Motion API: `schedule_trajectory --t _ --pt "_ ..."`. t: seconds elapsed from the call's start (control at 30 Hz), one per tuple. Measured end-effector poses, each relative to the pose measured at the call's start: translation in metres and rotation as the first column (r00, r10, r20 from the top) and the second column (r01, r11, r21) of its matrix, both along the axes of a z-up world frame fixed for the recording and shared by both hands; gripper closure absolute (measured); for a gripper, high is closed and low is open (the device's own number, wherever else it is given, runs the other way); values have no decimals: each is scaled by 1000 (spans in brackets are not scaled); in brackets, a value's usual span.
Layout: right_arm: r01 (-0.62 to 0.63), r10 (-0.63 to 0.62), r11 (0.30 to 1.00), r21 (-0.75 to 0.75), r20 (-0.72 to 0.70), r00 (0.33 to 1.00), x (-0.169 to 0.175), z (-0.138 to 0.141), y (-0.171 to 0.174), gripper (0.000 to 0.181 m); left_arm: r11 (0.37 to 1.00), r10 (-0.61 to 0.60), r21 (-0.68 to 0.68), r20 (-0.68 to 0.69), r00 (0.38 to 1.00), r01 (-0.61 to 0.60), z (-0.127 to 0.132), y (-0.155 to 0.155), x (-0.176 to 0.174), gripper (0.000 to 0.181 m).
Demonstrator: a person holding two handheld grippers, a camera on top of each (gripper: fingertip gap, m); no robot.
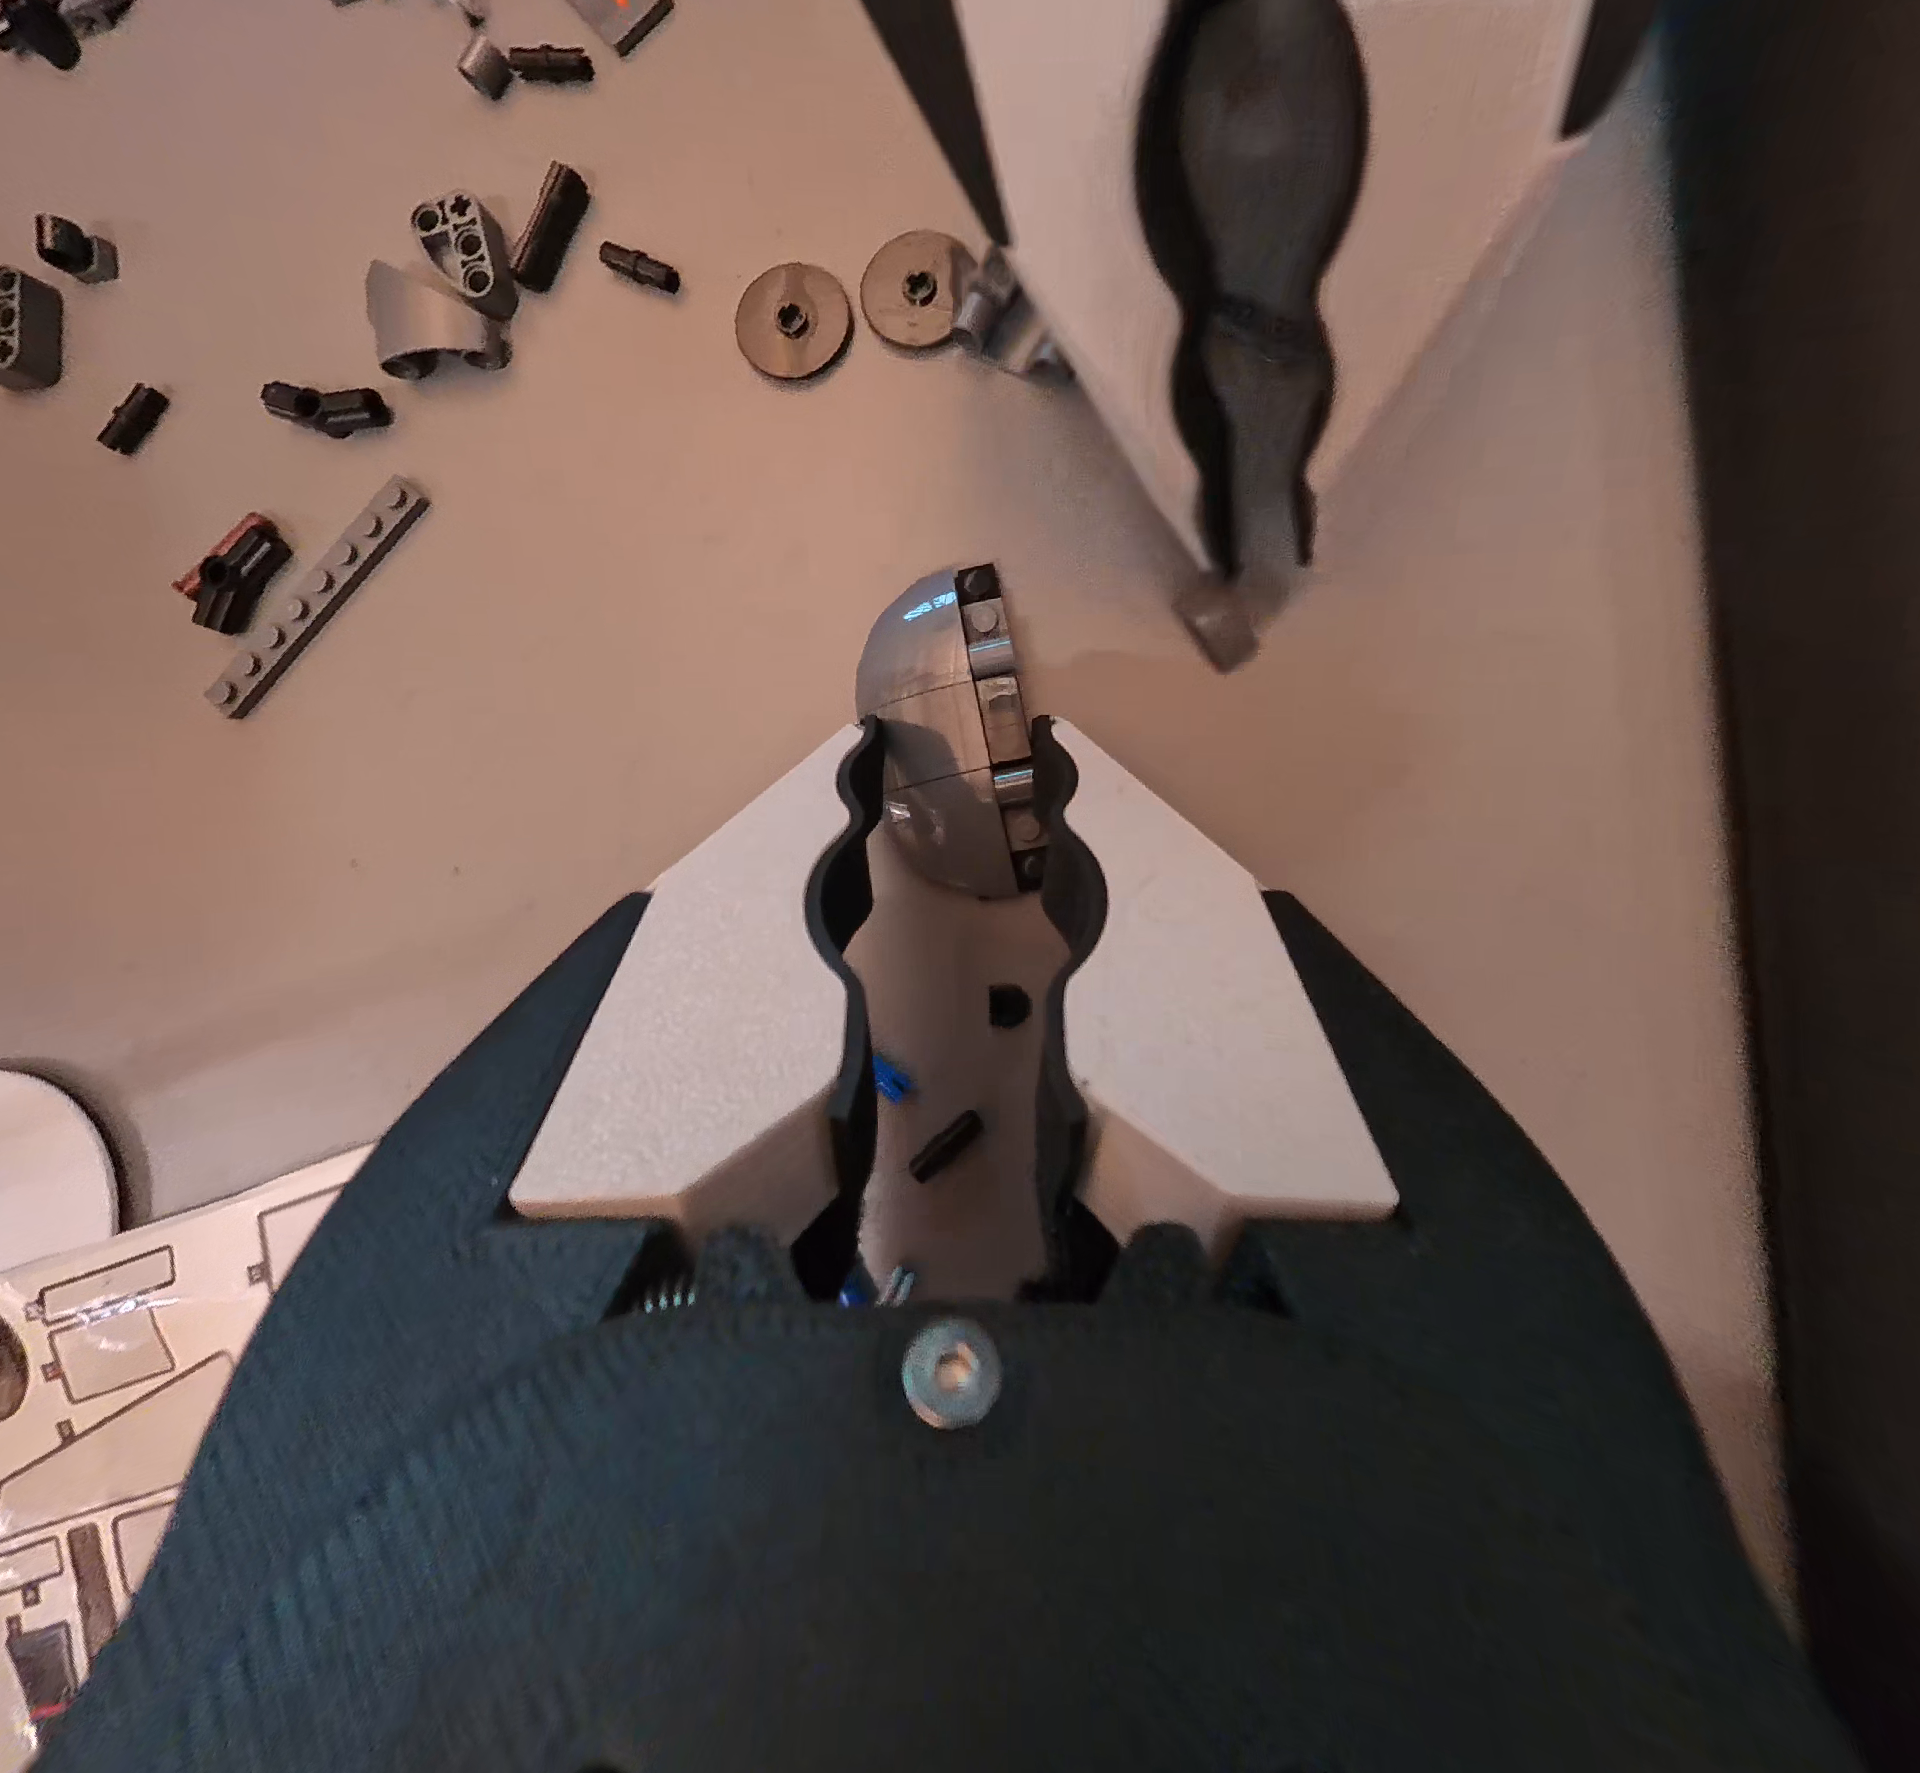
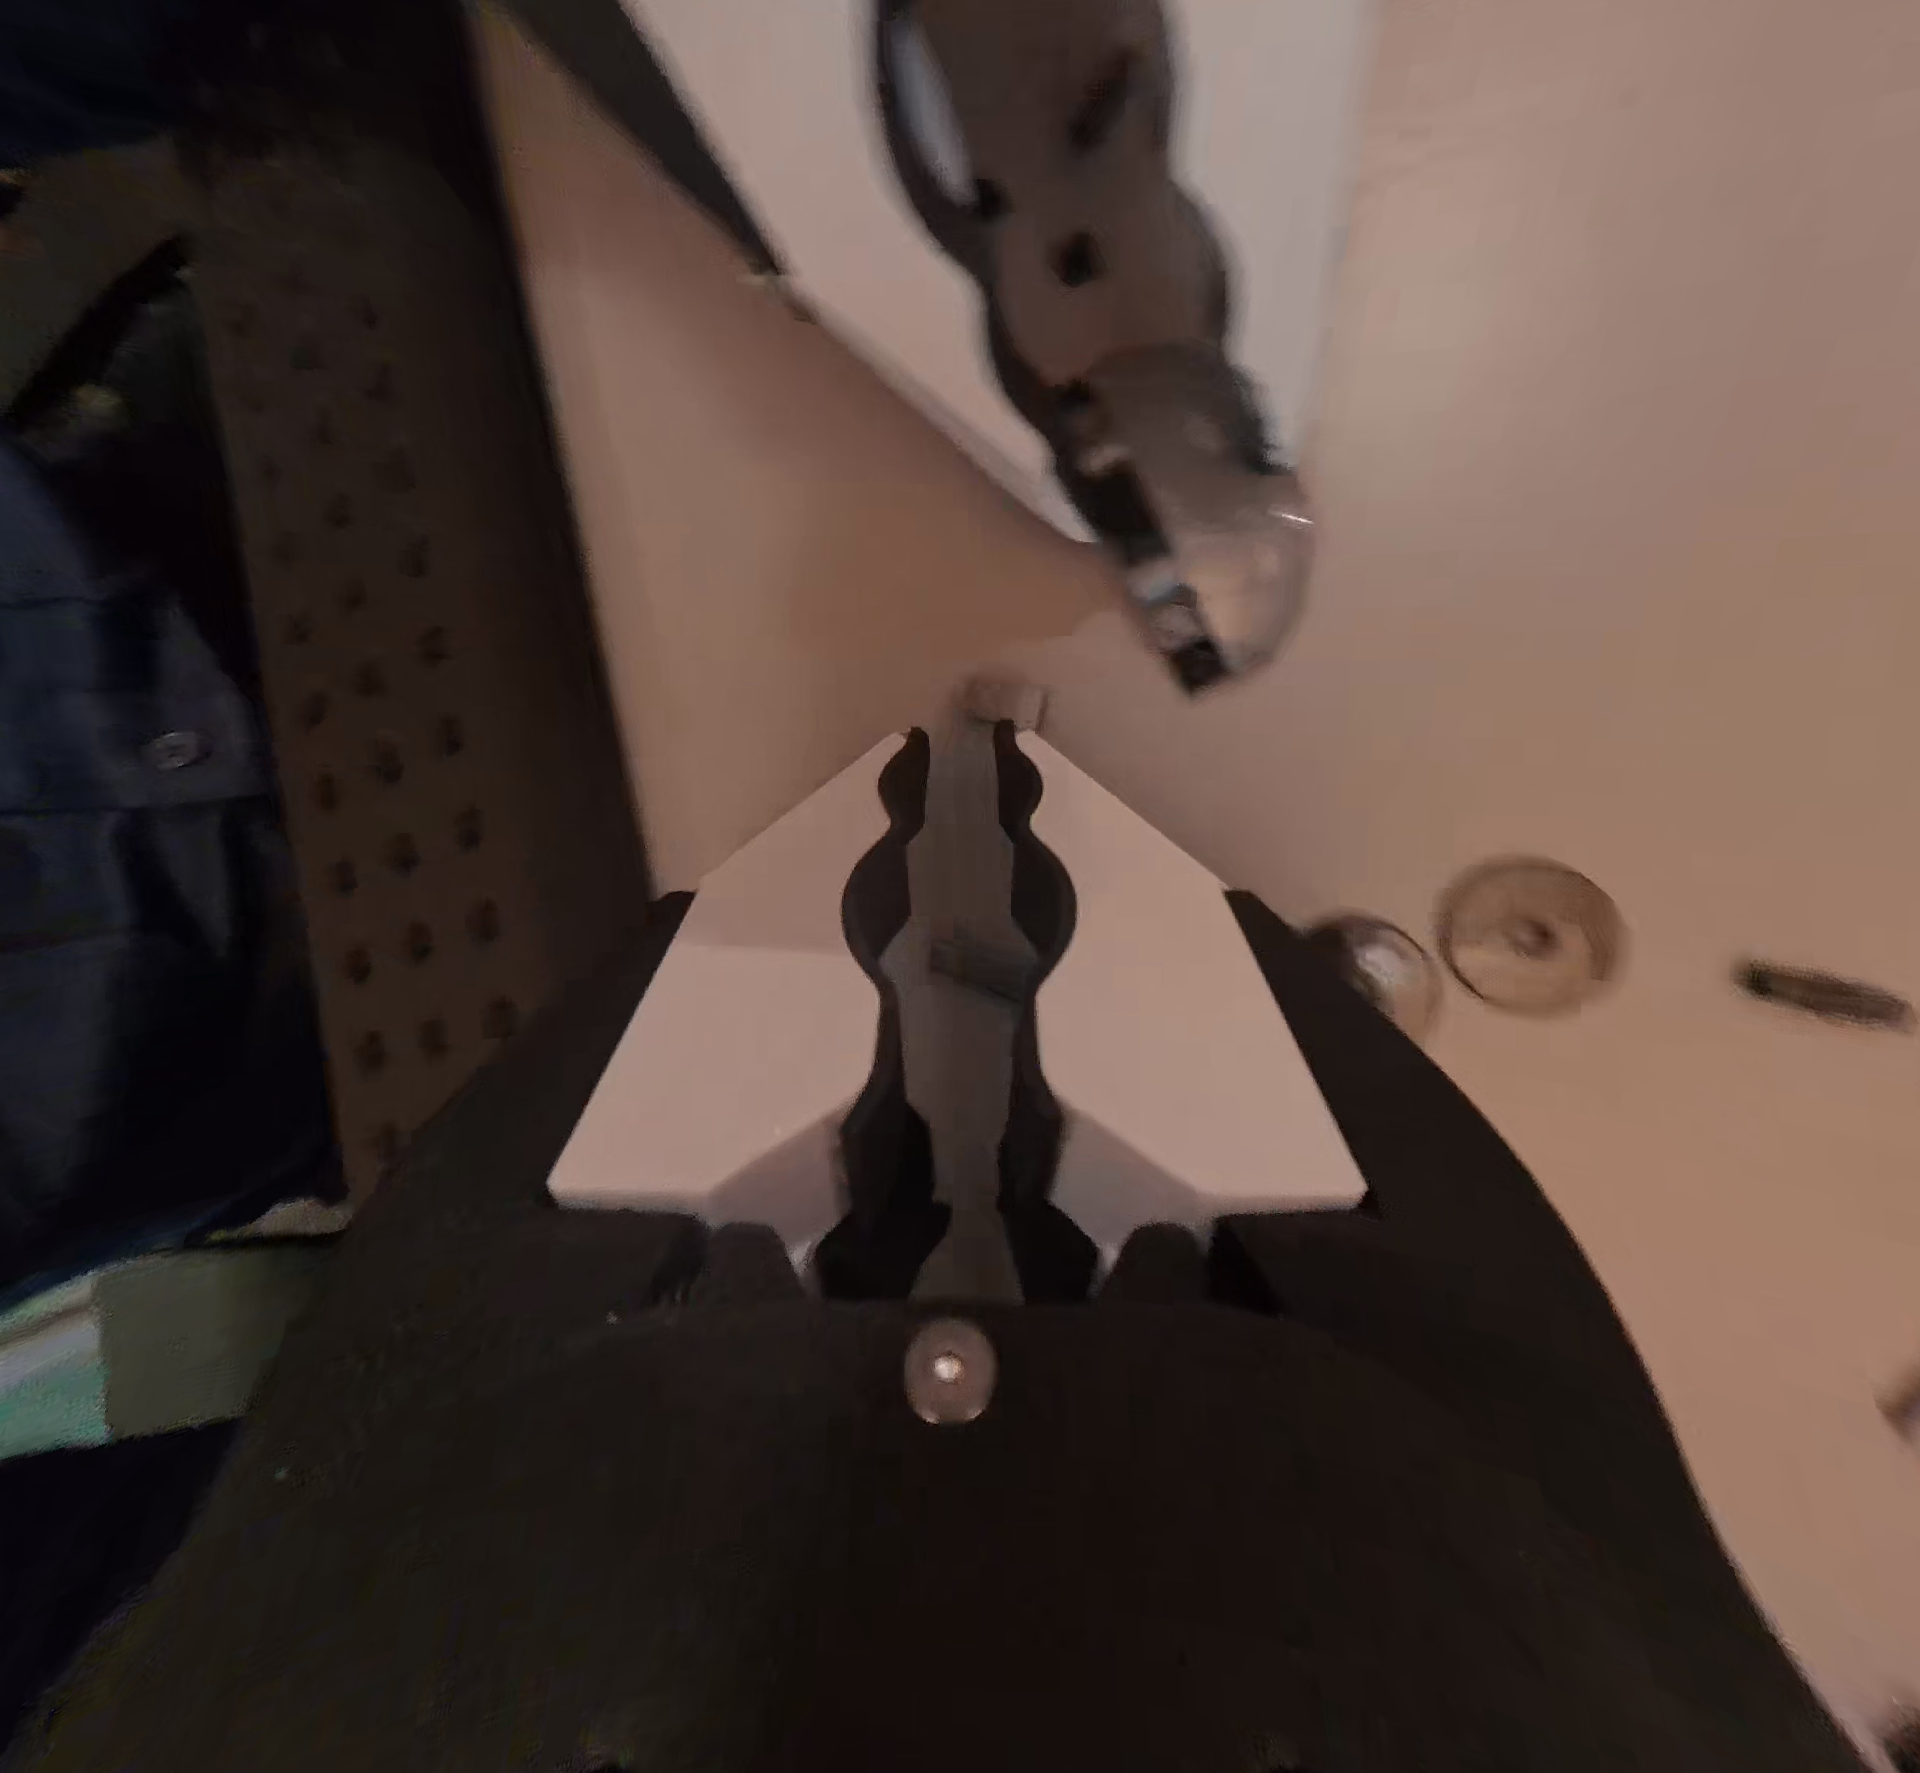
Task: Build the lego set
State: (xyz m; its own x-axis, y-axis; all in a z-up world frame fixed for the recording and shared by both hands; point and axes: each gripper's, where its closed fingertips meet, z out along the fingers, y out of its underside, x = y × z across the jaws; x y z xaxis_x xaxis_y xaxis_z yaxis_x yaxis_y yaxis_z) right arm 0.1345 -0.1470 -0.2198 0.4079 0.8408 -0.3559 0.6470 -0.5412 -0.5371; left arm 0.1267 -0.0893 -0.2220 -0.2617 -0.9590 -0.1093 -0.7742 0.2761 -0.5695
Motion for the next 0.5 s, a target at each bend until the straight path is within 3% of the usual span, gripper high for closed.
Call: schedule_trajectory --t 0.13,0.23,0.37,0.5 --pt "-12 12 1000 -8 -21 1000 2 2 -2 171 1000 9 4 -1 1000 -9 0 4 -3 155" --pt "-69 68 989 133 12 998 3 11 5 163 1000 10 1 1 1000 -10 0 4 -4 155" --pt "-203 171 960 195 168 971 -10 -4 0 153 1000 10 -3 5 1000 -10 0 4 -4 155" --pt "-208 178 960 190 163 970 -21 -6 -2 164 1000 8 -2 3 1000 -8 0 4 -4 155"
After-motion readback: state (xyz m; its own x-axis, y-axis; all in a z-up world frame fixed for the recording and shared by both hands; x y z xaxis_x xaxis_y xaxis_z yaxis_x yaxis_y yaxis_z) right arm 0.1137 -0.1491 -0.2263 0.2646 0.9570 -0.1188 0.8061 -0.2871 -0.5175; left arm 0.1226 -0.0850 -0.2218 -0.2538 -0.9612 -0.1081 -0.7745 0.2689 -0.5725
